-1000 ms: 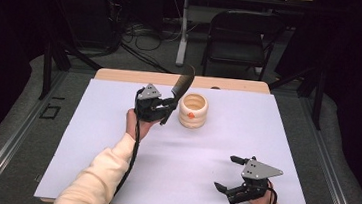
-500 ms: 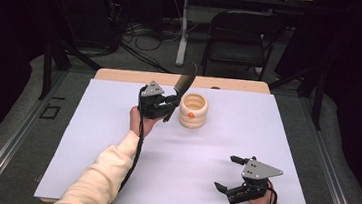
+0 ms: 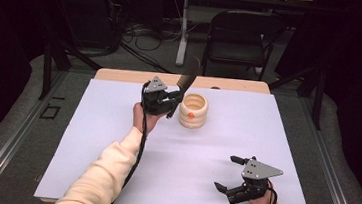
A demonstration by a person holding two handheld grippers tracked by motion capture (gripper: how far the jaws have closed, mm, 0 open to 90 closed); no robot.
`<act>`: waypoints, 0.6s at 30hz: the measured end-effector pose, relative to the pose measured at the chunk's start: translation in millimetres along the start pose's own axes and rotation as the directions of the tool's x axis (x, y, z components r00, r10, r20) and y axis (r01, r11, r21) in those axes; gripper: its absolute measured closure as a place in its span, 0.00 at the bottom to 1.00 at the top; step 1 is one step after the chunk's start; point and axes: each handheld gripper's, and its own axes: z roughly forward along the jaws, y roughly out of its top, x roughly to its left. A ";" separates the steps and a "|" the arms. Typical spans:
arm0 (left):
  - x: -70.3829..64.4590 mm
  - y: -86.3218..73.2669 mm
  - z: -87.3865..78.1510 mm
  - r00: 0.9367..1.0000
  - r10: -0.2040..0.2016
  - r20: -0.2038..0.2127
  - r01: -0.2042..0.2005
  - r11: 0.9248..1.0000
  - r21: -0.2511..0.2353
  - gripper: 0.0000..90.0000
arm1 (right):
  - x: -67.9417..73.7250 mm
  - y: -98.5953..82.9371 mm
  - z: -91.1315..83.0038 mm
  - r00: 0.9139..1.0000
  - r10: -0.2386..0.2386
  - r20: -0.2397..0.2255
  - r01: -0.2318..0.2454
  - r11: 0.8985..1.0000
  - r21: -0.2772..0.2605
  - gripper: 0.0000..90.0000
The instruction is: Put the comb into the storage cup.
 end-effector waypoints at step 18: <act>-5.8 17.1 7.4 1.000 0.010 0.002 -0.010 0.999 -0.030 0.80 | 0.0 0.0 -0.2 1.000 0.001 -0.002 -0.001 1.000 -0.001 0.00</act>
